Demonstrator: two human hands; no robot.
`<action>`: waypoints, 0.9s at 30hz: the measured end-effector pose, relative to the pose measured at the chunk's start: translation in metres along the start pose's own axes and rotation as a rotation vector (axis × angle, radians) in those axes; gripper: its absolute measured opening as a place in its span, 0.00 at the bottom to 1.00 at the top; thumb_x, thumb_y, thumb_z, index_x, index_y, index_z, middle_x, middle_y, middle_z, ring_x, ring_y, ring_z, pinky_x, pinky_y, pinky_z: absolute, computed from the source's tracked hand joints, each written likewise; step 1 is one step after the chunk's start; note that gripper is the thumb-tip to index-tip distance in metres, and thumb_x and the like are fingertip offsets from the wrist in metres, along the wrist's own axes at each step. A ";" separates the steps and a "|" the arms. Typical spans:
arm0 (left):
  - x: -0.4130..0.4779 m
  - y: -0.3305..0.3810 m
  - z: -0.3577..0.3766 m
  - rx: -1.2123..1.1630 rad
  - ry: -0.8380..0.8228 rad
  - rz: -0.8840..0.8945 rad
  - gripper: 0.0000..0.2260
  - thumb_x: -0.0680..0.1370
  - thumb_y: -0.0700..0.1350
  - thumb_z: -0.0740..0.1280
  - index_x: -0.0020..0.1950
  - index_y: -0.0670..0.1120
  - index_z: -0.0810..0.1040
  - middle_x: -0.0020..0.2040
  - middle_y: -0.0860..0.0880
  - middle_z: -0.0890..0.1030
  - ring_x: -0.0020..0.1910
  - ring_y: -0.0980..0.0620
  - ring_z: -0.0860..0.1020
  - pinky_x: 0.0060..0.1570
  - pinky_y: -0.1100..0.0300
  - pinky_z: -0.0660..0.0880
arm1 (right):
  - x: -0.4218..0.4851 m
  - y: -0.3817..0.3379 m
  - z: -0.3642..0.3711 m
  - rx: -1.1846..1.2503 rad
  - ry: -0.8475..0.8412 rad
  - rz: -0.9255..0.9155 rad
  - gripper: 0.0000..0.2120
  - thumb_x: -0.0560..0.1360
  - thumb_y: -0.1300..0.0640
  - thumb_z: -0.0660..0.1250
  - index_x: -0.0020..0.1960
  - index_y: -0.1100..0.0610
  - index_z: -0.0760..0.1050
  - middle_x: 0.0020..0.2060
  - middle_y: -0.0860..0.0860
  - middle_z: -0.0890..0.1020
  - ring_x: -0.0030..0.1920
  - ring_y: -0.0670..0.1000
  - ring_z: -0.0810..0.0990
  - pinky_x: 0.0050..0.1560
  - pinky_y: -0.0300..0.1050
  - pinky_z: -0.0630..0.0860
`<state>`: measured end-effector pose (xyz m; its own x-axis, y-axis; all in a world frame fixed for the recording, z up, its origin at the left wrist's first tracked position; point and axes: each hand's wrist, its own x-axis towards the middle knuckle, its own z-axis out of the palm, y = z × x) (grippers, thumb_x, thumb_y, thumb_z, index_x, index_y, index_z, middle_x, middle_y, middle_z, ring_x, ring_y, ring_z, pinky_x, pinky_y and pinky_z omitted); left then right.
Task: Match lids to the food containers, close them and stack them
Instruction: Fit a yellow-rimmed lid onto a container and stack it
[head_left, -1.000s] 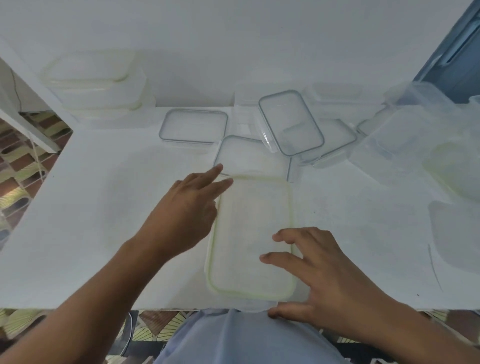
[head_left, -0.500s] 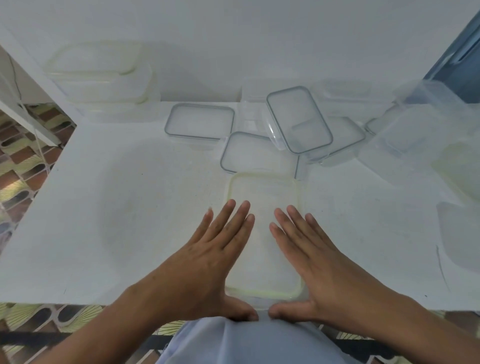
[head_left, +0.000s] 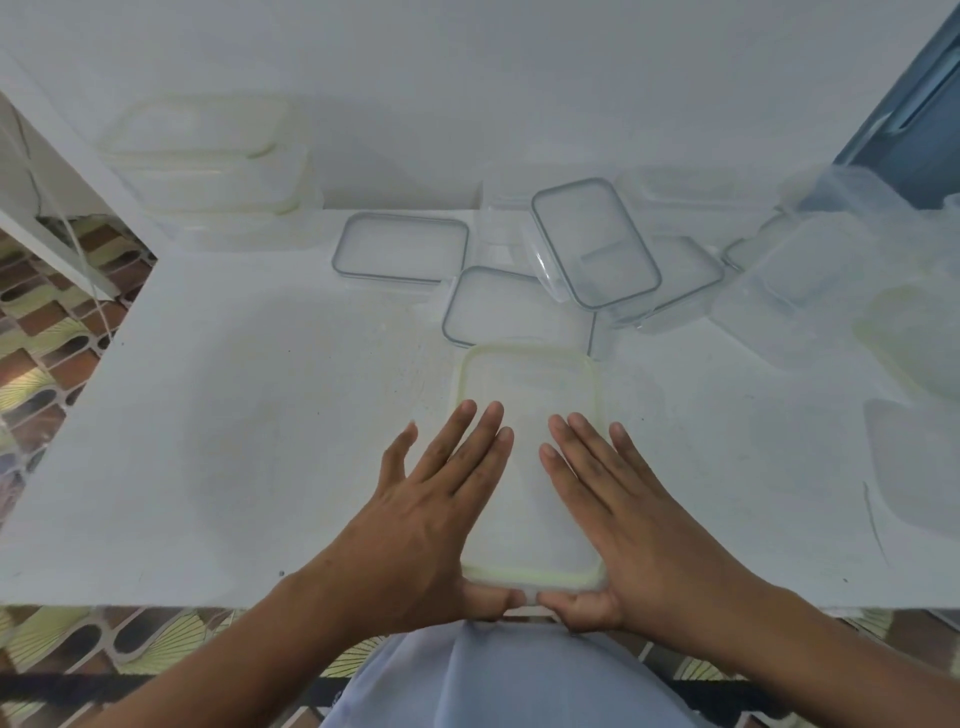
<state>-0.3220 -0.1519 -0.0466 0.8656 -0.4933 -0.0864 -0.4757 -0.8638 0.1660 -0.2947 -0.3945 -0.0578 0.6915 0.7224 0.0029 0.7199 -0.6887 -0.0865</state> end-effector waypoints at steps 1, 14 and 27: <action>0.000 0.000 0.000 0.000 0.001 -0.001 0.52 0.73 0.79 0.47 0.84 0.42 0.50 0.85 0.45 0.45 0.83 0.45 0.44 0.73 0.31 0.60 | 0.000 0.000 0.000 -0.002 0.003 0.000 0.52 0.73 0.26 0.58 0.80 0.64 0.54 0.81 0.61 0.52 0.81 0.59 0.50 0.74 0.61 0.53; -0.002 -0.003 -0.008 -0.059 -0.103 0.001 0.54 0.72 0.76 0.61 0.84 0.50 0.37 0.81 0.55 0.29 0.80 0.53 0.29 0.78 0.35 0.43 | -0.004 0.000 -0.002 0.001 0.014 -0.004 0.50 0.75 0.24 0.51 0.80 0.62 0.54 0.81 0.59 0.53 0.81 0.58 0.51 0.74 0.59 0.54; 0.001 -0.081 -0.053 0.138 -0.353 0.036 0.48 0.77 0.55 0.71 0.76 0.73 0.33 0.74 0.76 0.33 0.76 0.62 0.26 0.80 0.40 0.39 | -0.004 -0.006 -0.013 -0.049 0.078 -0.156 0.34 0.78 0.29 0.56 0.74 0.51 0.71 0.75 0.55 0.69 0.77 0.51 0.65 0.75 0.63 0.55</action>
<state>-0.2740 -0.0769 -0.0084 0.7525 -0.5076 -0.4197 -0.5421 -0.8392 0.0431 -0.3009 -0.3944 -0.0443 0.5727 0.8148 0.0898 0.8193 -0.5725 -0.0309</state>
